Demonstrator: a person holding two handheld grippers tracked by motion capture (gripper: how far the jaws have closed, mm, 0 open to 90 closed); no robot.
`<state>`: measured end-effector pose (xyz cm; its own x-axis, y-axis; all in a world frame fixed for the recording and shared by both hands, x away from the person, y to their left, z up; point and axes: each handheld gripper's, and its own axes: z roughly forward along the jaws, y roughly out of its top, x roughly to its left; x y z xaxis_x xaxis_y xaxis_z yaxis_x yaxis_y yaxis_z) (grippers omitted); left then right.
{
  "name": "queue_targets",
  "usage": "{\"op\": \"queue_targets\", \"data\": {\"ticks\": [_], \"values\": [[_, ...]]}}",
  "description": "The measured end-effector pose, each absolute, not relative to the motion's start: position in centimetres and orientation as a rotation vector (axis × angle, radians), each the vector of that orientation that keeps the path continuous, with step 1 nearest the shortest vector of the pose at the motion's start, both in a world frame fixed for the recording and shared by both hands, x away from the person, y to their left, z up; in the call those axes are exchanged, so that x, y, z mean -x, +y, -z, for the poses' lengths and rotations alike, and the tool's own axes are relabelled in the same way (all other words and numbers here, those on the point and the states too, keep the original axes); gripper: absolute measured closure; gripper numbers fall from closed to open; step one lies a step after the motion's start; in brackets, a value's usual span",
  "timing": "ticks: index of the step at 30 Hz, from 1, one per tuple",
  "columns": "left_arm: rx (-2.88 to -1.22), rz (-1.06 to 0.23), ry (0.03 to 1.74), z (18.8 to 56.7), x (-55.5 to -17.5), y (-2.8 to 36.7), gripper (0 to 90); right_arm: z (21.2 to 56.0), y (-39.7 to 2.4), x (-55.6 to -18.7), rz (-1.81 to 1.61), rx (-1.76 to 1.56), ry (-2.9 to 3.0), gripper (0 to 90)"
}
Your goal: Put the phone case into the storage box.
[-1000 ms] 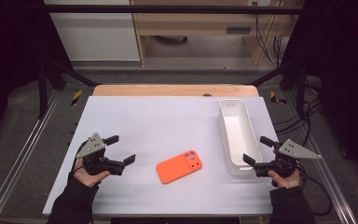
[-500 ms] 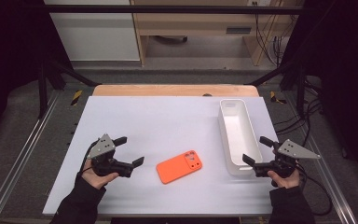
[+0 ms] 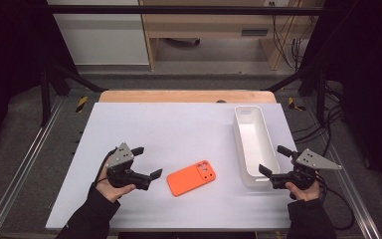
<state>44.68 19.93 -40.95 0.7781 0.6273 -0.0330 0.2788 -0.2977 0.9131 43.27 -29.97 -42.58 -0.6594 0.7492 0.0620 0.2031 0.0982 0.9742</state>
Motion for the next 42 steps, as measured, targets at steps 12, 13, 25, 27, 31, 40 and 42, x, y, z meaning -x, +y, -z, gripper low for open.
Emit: {"op": "queue_targets", "data": {"ticks": [12, 13, 25, 27, 31, 40, 42], "values": [[-1.916, -0.374, 0.658, 40.4, -45.3, 18.0, 0.0, 42.6, -30.0, -43.3, -1.585, -0.930, 1.931, 0.4], [-1.918, -0.371, 0.655, 40.4, -45.3, 17.7, 0.0, 42.6, -30.0, -43.3, -1.590, -0.929, 1.930, 0.4], [-1.962, -0.339, 0.624, 40.5, -46.0, 15.4, 0.0, 42.6, -30.0, -43.3, -1.585, -0.931, 1.928, 0.4], [-1.974, -0.332, 0.620, 40.5, -46.1, 15.0, 0.0, 42.6, -30.1, -43.2, -1.586, -0.931, 1.927, 0.4], [-1.992, -0.325, 0.617, 40.7, -46.4, 14.4, 0.0, 42.6, -30.0, -43.3, -1.585, -0.931, 1.929, 0.4], [-2.047, -0.300, 0.611, 41.2, -46.9, 13.0, 0.0, 42.6, -30.0, -43.3, -1.582, -0.935, 1.928, 0.4], [-2.059, -0.292, 0.608, 41.4, -47.0, 12.7, 0.0, 42.6, -30.0, -43.3, -1.585, -0.930, 1.931, 0.4]]}}
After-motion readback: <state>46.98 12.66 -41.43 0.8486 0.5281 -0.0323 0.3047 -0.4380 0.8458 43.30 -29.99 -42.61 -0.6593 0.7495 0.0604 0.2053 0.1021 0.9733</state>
